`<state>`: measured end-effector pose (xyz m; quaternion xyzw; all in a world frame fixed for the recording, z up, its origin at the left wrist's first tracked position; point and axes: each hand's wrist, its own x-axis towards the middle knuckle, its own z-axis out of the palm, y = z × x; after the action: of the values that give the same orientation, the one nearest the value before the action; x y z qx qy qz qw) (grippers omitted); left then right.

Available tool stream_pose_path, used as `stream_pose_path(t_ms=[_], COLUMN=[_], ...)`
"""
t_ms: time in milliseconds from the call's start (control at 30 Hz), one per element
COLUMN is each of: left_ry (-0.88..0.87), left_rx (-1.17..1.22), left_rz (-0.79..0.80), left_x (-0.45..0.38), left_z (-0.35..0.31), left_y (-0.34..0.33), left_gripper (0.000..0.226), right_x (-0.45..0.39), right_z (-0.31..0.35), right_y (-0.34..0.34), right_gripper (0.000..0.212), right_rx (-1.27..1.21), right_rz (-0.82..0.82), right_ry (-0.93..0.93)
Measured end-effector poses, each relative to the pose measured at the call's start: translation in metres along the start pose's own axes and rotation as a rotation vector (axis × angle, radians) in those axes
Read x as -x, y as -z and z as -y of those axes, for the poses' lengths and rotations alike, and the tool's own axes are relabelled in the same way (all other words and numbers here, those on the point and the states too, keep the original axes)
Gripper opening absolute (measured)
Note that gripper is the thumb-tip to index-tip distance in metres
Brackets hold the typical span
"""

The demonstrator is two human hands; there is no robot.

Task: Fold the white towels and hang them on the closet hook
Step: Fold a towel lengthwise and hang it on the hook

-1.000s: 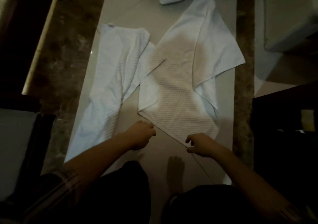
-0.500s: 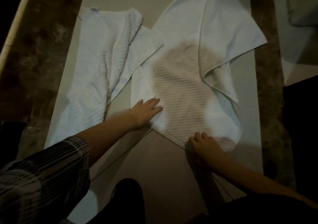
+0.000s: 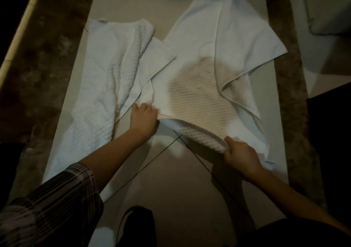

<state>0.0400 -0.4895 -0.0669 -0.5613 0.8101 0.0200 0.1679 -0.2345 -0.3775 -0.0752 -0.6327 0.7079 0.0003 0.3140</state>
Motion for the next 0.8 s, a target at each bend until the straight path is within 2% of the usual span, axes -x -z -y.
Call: stream_pose_path(t_ms=[33, 100, 233, 300, 400, 467, 500, 633, 800], left_ry=[-0.008, -0.055, 0.073, 0.082, -0.071, -0.189, -0.187, -0.014, 0.204], left_rx=[0.030, 0.044, 0.064, 0.270, 0.618, 0.654, 0.663, 0.894, 1.069], left_rz=[-0.047, -0.163, -0.001, -0.039, -0.093, -0.121, -0.137, -0.130, -0.157], left_x=[0.000, 0.000, 0.010, 0.014, 0.033, 0.049, 0.056, 0.083, 0.124], left_z=[0.004, 0.013, 0.031, 0.037, 0.039, 0.037, 0.034, 0.024, 0.033], left_y=[0.004, 0.012, 0.045, 0.081, 0.161, 0.218, 0.246, 0.360, 0.499], left_gripper=[0.023, 0.013, 0.020, 0.024, 0.028, 0.028, 0.027, 0.022, 0.024], right_x=[0.000, 0.001, 0.009, 0.020, 0.044, 0.065, 0.076, 0.125, 0.195], right_z=[0.000, 0.002, 0.023, 0.040, 0.065, 0.080, 0.089, 0.129, 0.183], right_y=[0.008, 0.025, 0.079, 0.117, 0.185, 0.234, 0.256, 0.336, 0.448], right_gripper=[0.004, 0.014, 0.031, 0.037, 0.033, 0.035, 0.036, 0.042, 0.051], right_rx=[-0.067, -0.176, -0.335, -0.423, -0.585, -0.644, -0.668, -0.862, -1.113], right_rz=[-0.016, -0.061, -0.153, -0.223, -0.334, -0.385, -0.405, -0.486, -0.458], right_ry=[-0.018, -0.048, -0.128, -0.166, -0.269, -0.333, -0.372, -0.577, -0.764])
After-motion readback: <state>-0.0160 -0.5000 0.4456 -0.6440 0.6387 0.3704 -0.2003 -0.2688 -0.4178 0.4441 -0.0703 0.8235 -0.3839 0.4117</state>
